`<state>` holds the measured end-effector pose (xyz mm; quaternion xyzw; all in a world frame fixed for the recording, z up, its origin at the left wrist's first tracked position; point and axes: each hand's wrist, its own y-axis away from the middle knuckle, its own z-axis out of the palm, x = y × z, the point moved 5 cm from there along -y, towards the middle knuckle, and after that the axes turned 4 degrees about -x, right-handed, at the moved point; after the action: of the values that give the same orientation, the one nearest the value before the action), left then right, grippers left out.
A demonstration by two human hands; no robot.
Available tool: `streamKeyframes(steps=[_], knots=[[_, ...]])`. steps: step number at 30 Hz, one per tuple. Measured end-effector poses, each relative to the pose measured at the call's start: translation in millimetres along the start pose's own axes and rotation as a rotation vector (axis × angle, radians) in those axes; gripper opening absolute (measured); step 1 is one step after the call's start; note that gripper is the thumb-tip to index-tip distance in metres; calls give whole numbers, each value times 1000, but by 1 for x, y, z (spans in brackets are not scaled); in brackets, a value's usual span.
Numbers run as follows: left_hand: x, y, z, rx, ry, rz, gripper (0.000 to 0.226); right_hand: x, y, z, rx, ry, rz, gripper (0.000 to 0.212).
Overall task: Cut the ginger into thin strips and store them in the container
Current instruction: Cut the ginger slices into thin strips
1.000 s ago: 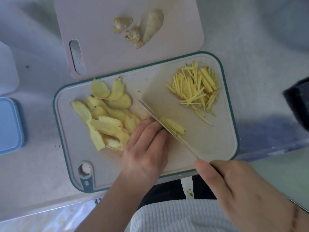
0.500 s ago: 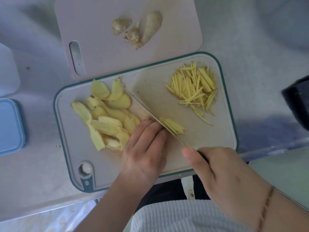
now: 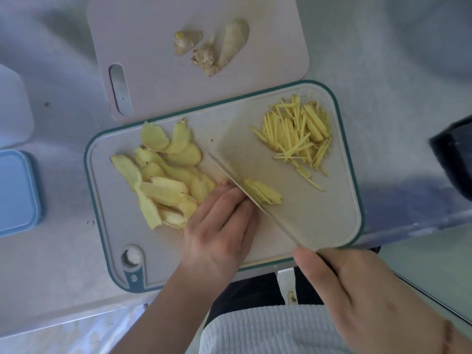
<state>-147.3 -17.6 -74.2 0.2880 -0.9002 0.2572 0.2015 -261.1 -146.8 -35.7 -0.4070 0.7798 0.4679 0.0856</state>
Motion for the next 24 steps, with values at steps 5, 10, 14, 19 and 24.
streamKeyframes(steps=[5,10,14,19,24], knots=[[-3,1,2,-20,4,13,8,-3,-13,4,-50,-31,-4,79],[-2,0,0,-10,13,24,5,-2,0,1,15,13,-16,77],[-1,1,0,17,-13,27,7,2,1,7,-23,-7,12,90],[-2,0,0,15,11,35,5,-8,-13,3,-12,-59,-20,76],[-3,3,0,20,13,37,9,3,7,10,10,29,15,98]])
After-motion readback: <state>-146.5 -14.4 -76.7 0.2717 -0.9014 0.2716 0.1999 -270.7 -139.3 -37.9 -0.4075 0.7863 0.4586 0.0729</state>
